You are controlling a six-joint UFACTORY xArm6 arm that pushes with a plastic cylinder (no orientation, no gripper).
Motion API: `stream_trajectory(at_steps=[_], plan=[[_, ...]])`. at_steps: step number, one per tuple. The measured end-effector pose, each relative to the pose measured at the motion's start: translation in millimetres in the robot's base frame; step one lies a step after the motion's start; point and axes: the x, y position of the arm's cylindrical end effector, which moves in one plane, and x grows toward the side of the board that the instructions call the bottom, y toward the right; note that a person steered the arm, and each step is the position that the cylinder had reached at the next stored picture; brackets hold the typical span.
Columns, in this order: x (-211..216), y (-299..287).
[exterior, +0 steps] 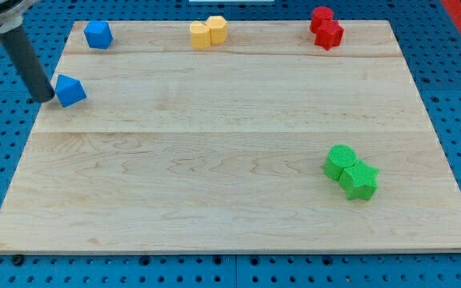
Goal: Push the blue triangle to the bottom of the blue cube
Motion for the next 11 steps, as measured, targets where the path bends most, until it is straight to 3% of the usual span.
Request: stream_trajectory(at_steps=[1,3,6,9,11], plan=[[28.1,2.1],[-17.1,33.4],[-23.1,102.8],[-93.6,94.7],[-69.7,63.0]])
